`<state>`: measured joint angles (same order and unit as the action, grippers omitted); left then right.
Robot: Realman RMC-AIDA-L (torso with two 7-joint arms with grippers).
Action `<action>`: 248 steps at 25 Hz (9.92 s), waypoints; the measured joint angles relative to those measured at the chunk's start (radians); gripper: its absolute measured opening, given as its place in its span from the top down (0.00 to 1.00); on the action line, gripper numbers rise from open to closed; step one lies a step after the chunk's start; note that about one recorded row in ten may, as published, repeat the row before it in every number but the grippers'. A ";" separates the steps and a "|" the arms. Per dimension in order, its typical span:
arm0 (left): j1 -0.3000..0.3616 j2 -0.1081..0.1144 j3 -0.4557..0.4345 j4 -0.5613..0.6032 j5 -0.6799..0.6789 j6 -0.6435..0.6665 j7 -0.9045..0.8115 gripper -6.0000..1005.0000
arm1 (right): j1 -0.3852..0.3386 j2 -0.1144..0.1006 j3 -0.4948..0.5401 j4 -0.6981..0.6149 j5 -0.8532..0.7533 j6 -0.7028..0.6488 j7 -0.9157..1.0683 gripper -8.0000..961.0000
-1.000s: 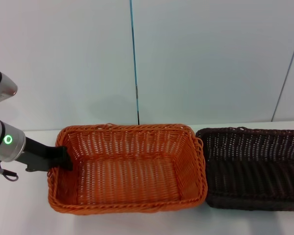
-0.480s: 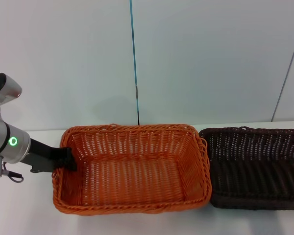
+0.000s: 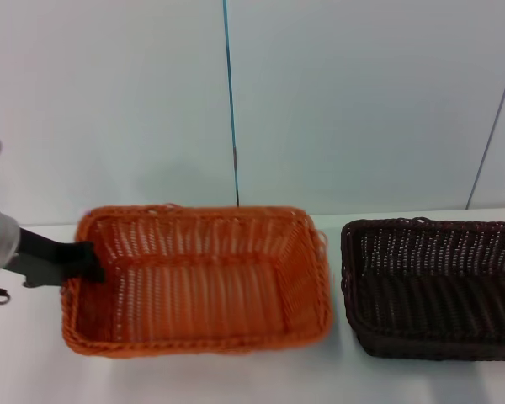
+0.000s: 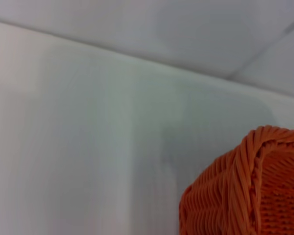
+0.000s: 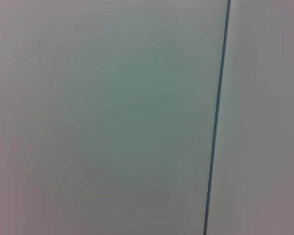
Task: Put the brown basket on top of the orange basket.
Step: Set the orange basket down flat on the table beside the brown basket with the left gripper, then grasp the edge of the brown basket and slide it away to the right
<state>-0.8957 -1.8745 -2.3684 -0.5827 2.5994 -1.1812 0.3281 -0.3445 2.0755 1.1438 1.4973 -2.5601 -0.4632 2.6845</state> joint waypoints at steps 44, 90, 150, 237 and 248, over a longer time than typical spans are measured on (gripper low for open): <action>-0.013 -0.086 0.086 0.050 0.006 0.190 0.075 0.88 | -0.007 0.002 -0.002 0.008 -0.025 0.000 -0.002 0.04; 0.356 -0.291 0.226 -0.673 -0.054 0.393 0.114 0.10 | 0.025 0.005 -0.001 0.029 0.046 0.044 0.012 0.04; 1.113 -0.078 1.019 -0.508 0.259 1.884 -0.758 0.10 | 0.213 0.007 0.774 0.359 0.192 1.253 0.050 0.04; 1.118 -0.173 0.906 -0.657 0.258 1.599 -0.607 0.10 | 1.005 -0.051 1.106 -0.681 -0.370 1.226 0.059 0.46; 1.109 -0.175 0.900 -0.664 0.258 1.557 -0.605 0.09 | 1.003 -0.053 1.094 -0.719 -0.370 1.185 0.062 0.74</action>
<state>0.2132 -2.0495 -1.4689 -1.2470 2.8577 0.3753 -0.2766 0.6580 2.0220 2.2380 0.7784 -2.9303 0.7217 2.7462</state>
